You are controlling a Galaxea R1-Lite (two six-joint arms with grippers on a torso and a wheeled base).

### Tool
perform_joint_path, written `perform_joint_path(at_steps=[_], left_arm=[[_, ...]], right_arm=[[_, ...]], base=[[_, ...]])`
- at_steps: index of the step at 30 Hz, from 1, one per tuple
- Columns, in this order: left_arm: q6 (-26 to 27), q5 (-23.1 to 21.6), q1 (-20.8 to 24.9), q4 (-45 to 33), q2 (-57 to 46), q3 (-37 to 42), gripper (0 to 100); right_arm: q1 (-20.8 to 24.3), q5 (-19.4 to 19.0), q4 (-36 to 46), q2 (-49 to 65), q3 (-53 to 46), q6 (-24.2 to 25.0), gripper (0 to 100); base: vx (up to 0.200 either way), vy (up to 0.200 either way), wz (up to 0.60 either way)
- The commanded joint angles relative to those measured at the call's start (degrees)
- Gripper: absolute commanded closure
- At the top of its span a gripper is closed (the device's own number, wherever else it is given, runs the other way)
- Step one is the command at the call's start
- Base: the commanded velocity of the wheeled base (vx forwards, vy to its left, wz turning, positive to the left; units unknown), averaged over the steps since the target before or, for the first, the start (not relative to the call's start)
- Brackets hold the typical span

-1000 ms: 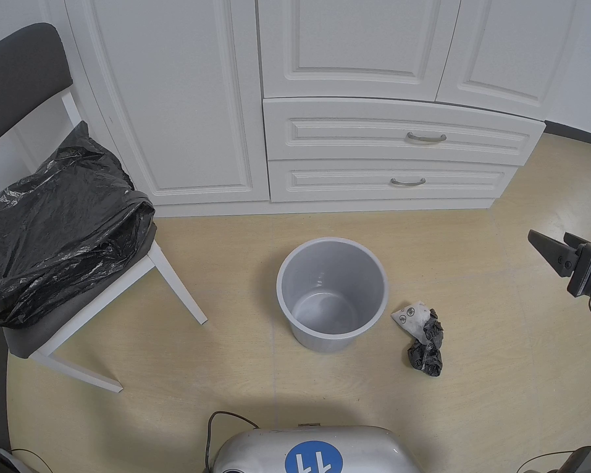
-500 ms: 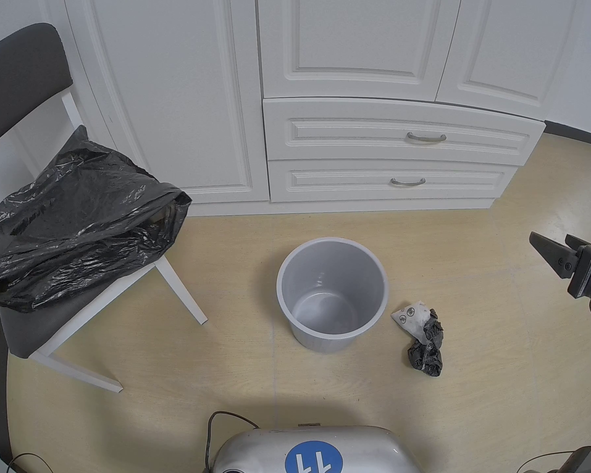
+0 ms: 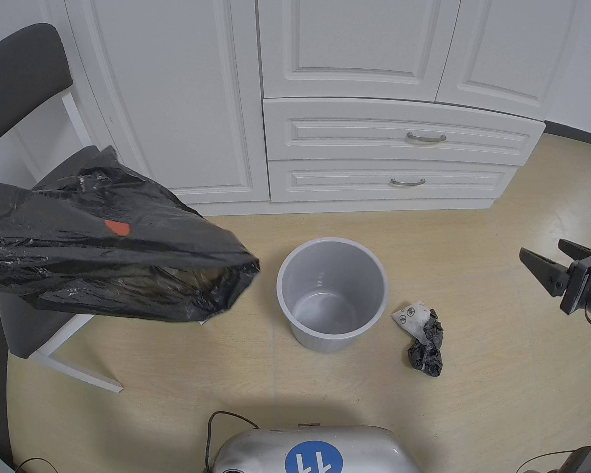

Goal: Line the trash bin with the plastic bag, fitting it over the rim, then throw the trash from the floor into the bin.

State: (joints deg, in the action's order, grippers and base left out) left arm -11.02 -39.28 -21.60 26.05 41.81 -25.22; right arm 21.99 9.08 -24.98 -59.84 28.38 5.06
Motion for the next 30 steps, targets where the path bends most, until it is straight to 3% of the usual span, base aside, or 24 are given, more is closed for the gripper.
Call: perform_joint_path(at_steps=[1, 7, 16, 18, 24, 25, 30], left_arm=[[-0.32, -0.1, 3.06, 0.05, -4.46, -0.79, 100], [-0.32, -0.1, 5.87, 0.32, -4.37, -2.9, 100], [-0.76, -0.1, 8.42, 0.84, -3.76, -4.57, 100], [-0.93, -0.1, 8.59, 0.84, -3.32, -4.66, 100], [-2.16, -0.1, 9.12, 0.84, -2.09, -4.66, 100], [-3.04, -0.1, 9.56, 0.84, -2.0, -4.75, 100], [-3.39, 0.17, 9.65, 0.93, -0.07, -5.19, 100]], right_arm=[[4.99, 0.15, -0.07, -0.8, -0.43, -0.31, 0], [8.15, 1.2, -0.86, -3.7, -1.57, -0.05, 0], [11.14, 1.9, -12.81, -8.62, -6.41, -1.72, 0], [14.57, 3.66, -13.17, -9.85, -6.85, -1.46, 0], [18.97, 4.45, -13.25, -11.35, -7.73, -0.84, 0], [22.57, 4.54, -13.34, -12.23, -7.46, -0.31, 0], [29.86, 7.27, -15.89, -16.97, -4.3, -0.05, 0]], base=[[0.0, 0.0, 0.0], [0.0, 0.0, 0.0], [0.0, 0.0, 0.0], [0.0, 0.0, 0.0], [0.0, 0.0, 0.0], [0.0, 0.0, 0.0], [0.0, 0.0, 0.0]])
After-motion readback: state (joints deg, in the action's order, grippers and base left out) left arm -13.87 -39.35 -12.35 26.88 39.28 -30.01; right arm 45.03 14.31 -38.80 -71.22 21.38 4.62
